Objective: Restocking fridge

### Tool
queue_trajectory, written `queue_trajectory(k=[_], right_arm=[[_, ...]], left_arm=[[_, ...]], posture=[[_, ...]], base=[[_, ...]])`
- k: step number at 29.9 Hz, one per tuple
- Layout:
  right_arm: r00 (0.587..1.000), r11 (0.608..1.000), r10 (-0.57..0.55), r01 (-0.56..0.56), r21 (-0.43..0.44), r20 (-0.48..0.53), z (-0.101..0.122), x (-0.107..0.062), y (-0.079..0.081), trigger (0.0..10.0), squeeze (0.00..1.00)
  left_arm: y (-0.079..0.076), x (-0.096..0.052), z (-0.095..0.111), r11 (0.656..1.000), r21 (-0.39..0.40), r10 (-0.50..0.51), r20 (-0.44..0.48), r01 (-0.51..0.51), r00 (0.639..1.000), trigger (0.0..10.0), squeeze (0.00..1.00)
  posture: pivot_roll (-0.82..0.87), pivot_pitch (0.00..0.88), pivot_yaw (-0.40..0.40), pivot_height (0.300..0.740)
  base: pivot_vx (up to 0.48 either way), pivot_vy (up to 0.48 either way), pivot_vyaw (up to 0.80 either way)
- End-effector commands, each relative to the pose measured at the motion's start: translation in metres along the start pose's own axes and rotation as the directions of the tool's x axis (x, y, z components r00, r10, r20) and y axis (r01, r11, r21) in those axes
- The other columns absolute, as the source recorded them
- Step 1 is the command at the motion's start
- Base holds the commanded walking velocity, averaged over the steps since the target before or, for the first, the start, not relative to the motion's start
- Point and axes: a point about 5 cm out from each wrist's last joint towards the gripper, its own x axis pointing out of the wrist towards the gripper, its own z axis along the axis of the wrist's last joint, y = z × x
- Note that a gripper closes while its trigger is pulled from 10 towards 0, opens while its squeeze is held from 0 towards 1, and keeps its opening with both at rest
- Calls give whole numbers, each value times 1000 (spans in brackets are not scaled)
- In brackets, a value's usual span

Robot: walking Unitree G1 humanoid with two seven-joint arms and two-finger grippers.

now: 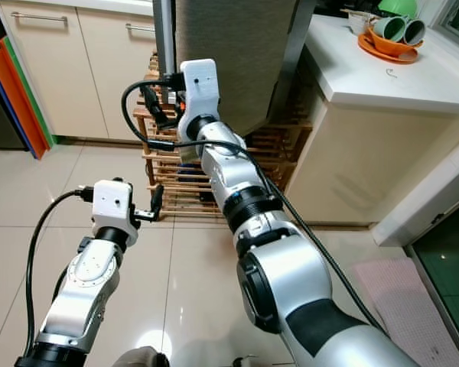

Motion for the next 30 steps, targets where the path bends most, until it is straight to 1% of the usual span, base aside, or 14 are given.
queue_trajectory(k=[1, 2, 5, 7, 8, 9, 10, 11, 12, 13, 18, 22, 26, 30], right_arm=[[999, 998, -52, 52, 17, 15, -12, -9, -2, 10000, 0], [997, 997, -76, 76, 14, 14, -17, -16, -8, 10000, 0], [996, 996, -91, 91, 7, 7, -22, -22, -14, 10000, 0], [991, 991, -132, 132, -14, -22, -38, -44, -31, 10000, 0], [991, 991, -132, 132, -14, -22, -38, -44, -31, 10000, 0], [985, 986, -167, 166, -30, -47, -48, -61, -41, 10000, 0], [981, 982, -186, 184, -41, -57, -52, -68, -46, 10000, 0], [981, 982, -186, 184, -41, -57, -52, -68, -46, 10000, 0], [974, 975, -219, 215, -58, -66, -56, -76, -54, 10000, 0], [970, 971, -235, 231, -61, -65, -56, -78, -58, 10000, 0], [963, 962, -266, 263, -71, -39, -45, -76, -66, 10000, 0], [969, 966, -246, 243, -89, -25, -39, -73, -63, 10000, 0], [970, 968, -241, 239, -83, -25, -37, -72, -60, 10000, 0], [975, 973, -224, 222, -60, -17, -31, -64, -56, 10000, 0]], left_arm=[[-3, 2, 5, 1000, 1, -21, 19, 21, 1000, 10000, 0], [-3, 3, 5, 1000, 0, -23, 20, 23, 1000, 10000, 0], [-3, 4, 6, 1000, 1, -26, 20, 26, 999, 10000, 0], [-1, 8, 7, 999, 3, -32, 24, 32, 999, 10000, 0], [-1, 8, 7, 999, 3, -32, 24, 32, 999, 10000, 0], [-2, 11, 7, 999, 9, -43, 26, 43, 999, 10000, 0], [-3, 13, 8, 999, 14, -50, 27, 50, 998, 10000, 0], [-3, 13, 8, 999, 14, -50, 27, 50, 998, 10000, 0], [-5, 17, 10, 997, 28, -67, 26, 66, 997, 10000, 0], [-6, 19, 12, 997, 25, -76, 25, 76, 997, 10000, 0], [-7, 26, 17, 996, 9, -93, 35, 93, 995, 10000, 0], [-8, 28, 19, 994, 23, -104, 38, 103, 994, 10000, 0], [-7, 29, 20, 994, 30, -103, 39, 101, 994, 10000, 0], [-7, 27, 21, 994, 3, -106, 55, 106, 993, 10000, 0]], posture=[[64, 55, -65, 740], [64, 55, -65, 740], [47, 51, -52, 740], [29, 42, -44, 740], [29, 42, -44, 740], [20, 38, -40, 740], [18, 34, -38, 740], [18, 34, -38, 740], [13, 29, -34, 740], [11, 26, -32, 740], [7, 13, -27, 740], [12, 10, -27, 740], [20, 8, -28, 740], [27, 7, -29, 740]], base=[[480, 0, 0], [480, 0, 0], [480, 0, 0], [480, 0, 0], [480, 0, 0], [480, 0, 0], [480, 0, 0], [480, 0, 0], [480, 0, 0], [480, 0, 0], [480, 0, 0], [480, 0, 0], [480, 0, 0], [384, 0, 0]])
